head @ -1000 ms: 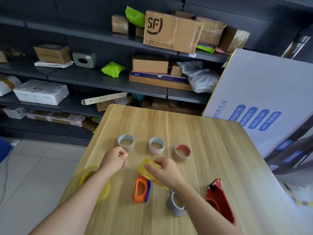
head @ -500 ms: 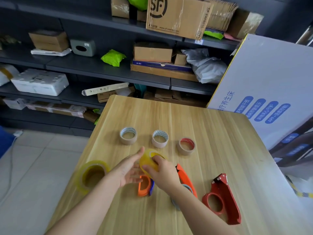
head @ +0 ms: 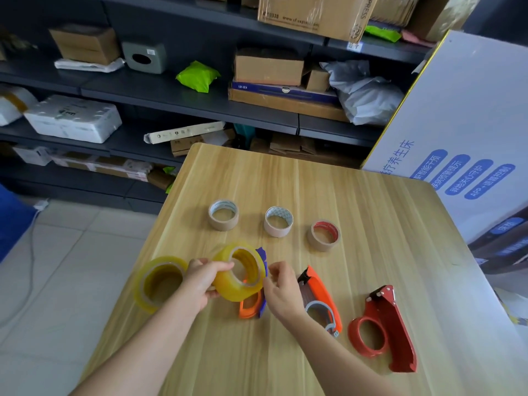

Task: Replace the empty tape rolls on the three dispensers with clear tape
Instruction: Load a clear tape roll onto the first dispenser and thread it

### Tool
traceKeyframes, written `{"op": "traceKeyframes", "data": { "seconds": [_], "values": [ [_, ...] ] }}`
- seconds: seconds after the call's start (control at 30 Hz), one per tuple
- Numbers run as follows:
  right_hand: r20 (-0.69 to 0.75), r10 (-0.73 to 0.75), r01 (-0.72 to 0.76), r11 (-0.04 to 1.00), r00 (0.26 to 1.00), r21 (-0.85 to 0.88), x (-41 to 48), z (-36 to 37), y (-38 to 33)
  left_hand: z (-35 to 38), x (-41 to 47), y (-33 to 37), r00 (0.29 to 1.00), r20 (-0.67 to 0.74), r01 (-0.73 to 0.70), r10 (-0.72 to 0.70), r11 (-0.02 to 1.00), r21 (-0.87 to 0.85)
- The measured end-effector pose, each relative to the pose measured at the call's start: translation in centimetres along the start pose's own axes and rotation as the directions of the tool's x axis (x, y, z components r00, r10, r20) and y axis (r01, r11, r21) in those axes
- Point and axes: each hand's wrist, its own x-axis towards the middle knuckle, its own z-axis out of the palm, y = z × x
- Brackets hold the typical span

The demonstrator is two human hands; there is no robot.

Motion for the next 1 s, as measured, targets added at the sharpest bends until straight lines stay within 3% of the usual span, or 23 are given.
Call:
{"op": "traceKeyframes", "data": {
  "seconds": [0.13, 0.27, 0.57, 0.77, 0.9, 1.0],
  "values": [
    [0.103, 0.155, -0.116, 0.942, 0.983, -0.314, 0.2, 0.9, 1.9, -0.1, 0.0, -0.9, 0.999, 0.023, 0.021, -0.022, 0.998, 0.055],
    [0.153, 0.199, -0.131, 0.921, 0.968, -0.366, 0.4, 1.5, 2.4, -0.4, 0.0, -1.6, 0.996, 0.075, 0.044, -0.052, 0.993, 0.108],
    [-0.002, 0.066, -0.061, 0.899, 0.998, -0.434, 1.2, -0.7, 3.2, 0.2, 0.5, -1.4, 0.980, 0.175, 0.055, -0.094, 0.975, 0.214],
    [0.108, -0.018, 0.078, 0.802, 0.994, -0.592, 1.2, -0.4, 4.6, 1.1, 0.6, -0.6, 0.978, 0.186, 0.031, -0.095, 0.947, 0.319],
    [0.110, -0.070, 0.129, 0.638, 0.992, -0.759, 1.3, 0.0, 5.1, 1.1, 0.7, -0.3, 0.983, 0.170, 0.006, -0.068, 0.939, 0.344],
    [0.070, -0.067, 0.096, 0.596, 0.995, -0.798, 1.2, 0.5, 5.5, 0.7, 0.7, -0.3, 0.986, 0.154, 0.007, -0.060, 0.946, 0.323]
  ]
}}
